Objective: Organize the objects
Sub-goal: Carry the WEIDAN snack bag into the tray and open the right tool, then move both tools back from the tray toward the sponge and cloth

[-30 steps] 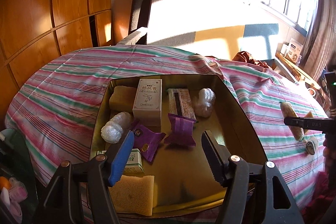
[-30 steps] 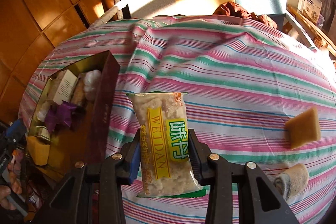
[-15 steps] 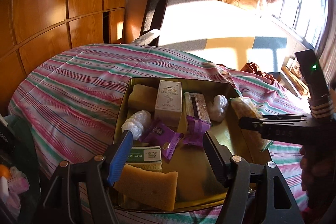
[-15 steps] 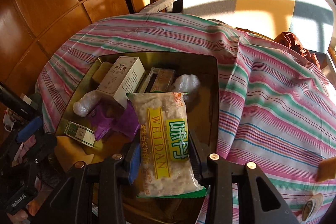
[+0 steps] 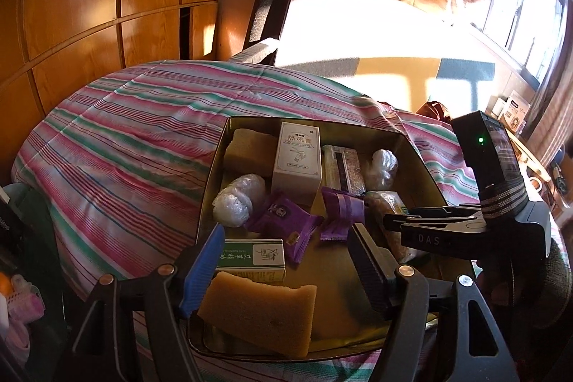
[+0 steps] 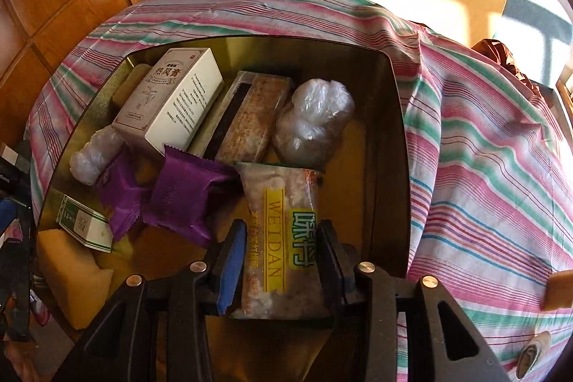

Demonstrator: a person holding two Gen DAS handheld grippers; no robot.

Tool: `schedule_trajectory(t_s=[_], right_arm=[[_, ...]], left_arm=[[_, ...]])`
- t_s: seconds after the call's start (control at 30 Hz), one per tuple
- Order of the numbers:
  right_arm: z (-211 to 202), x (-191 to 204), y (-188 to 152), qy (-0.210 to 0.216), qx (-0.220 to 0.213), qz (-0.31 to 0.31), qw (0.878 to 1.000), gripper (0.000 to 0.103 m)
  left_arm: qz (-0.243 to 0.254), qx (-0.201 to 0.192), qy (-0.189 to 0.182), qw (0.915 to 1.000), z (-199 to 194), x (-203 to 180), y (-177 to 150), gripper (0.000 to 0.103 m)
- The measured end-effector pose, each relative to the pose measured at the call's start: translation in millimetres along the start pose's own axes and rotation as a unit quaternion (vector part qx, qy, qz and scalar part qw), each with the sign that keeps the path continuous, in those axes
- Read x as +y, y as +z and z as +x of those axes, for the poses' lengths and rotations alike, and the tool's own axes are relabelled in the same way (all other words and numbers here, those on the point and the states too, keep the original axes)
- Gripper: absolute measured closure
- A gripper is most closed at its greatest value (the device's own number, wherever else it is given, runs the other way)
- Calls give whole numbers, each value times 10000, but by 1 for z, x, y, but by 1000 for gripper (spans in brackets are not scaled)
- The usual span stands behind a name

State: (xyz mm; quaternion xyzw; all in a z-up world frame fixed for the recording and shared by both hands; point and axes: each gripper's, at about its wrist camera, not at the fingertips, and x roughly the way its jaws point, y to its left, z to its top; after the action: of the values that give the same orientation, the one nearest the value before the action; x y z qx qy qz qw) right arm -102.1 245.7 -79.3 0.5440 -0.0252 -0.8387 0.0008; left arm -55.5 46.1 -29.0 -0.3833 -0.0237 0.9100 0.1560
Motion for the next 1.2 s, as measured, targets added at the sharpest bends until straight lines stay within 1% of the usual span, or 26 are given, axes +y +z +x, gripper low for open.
schedule_trajectory(t_s=[0.37,0.57,0.73,0.93,1.07,1.2], right_arm=[[-54,-5,-15,215,-722,158,9970,62],[-77,-8,-28,196,-993,194,9947,59],[-93,-22,-43,164,-1153,318,9927,58],[-104,-55,-63,13,-1215,625,9906,57],[-111,-91,-77,-170,-1220,955,9878,57],[-119,-135,-94,-435,-1212,1353,9824,57]], left_arm=[[209,-77,-6,9998,-9,-14,0,30],[351,-74,-8,9994,-13,-23,-3,29],[499,-65,-9,9987,-15,-32,-5,27],[655,-44,-50,9978,-17,-43,-6,26],[805,-52,-91,9967,-18,-54,-6,24],[960,-47,-185,9952,-18,-67,-6,24]])
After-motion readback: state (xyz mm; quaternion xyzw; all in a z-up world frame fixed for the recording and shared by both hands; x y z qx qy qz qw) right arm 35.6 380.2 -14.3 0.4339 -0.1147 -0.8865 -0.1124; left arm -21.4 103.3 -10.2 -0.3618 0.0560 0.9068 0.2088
